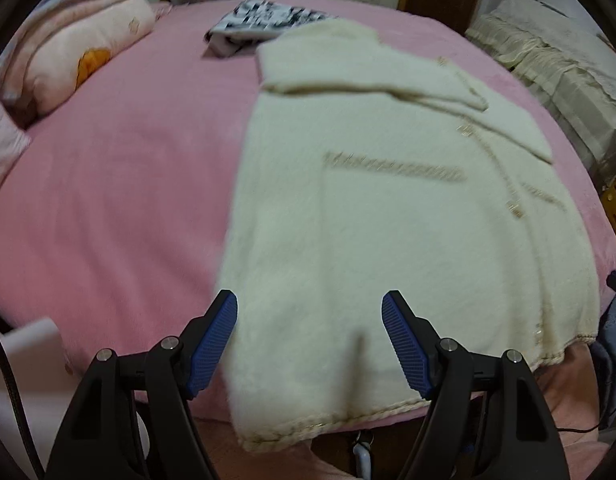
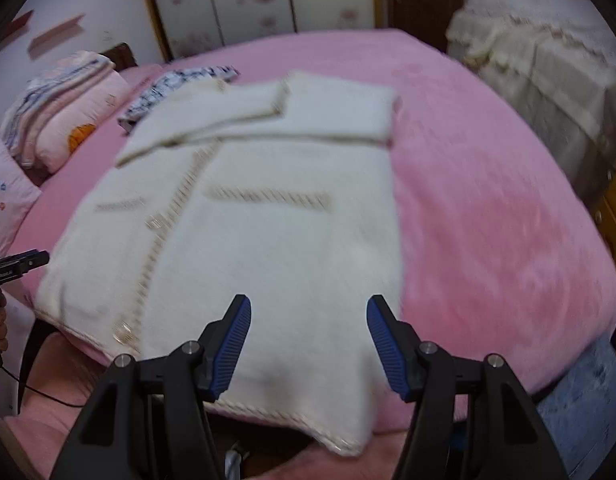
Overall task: Fold large clothes
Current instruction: 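Grasp the braided hem corners with both grippers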
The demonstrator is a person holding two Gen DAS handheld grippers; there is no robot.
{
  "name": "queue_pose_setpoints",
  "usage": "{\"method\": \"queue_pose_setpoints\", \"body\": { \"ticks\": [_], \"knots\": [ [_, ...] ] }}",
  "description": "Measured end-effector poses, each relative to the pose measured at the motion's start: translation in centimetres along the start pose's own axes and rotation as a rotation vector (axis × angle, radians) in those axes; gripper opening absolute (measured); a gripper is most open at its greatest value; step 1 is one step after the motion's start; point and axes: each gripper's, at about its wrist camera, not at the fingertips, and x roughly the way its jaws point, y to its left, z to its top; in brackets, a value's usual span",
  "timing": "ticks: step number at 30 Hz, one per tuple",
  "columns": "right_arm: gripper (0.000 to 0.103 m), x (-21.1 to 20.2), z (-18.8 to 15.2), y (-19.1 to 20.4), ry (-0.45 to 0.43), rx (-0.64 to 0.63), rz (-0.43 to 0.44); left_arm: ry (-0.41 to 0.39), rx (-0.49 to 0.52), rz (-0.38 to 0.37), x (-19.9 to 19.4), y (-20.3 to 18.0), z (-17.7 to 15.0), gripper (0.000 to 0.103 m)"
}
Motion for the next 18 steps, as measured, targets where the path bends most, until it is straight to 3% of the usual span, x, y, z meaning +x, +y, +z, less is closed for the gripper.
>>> {"method": "queue_pose_setpoints", "body": {
  "ticks": [6,12,15,18],
  "knots": [
    [0.060,2.2,-3.1,-4.4,0.111,0.086,0.018,0.063,-0.032,-0.011,2.3,2.5,-2.1,0.073],
    [0.060,3.6,-5.3,-4.9,0.175,0.098,0.120,0.096,-0.093,-0.114,3.5,4.6,-3.6,0.073],
    [0.044,4.2,-6.3,-4.1,0.190,0.057,0.164,0.101,-0.094,-0.148,3.5,5.1,-3.9,0.073],
    [0.042,4.9,-6.5,-3.5,0.193,0.035,0.186,0.109,-0.093,-0.173,3.6,5.8,-4.4,0.073]
  ]
}}
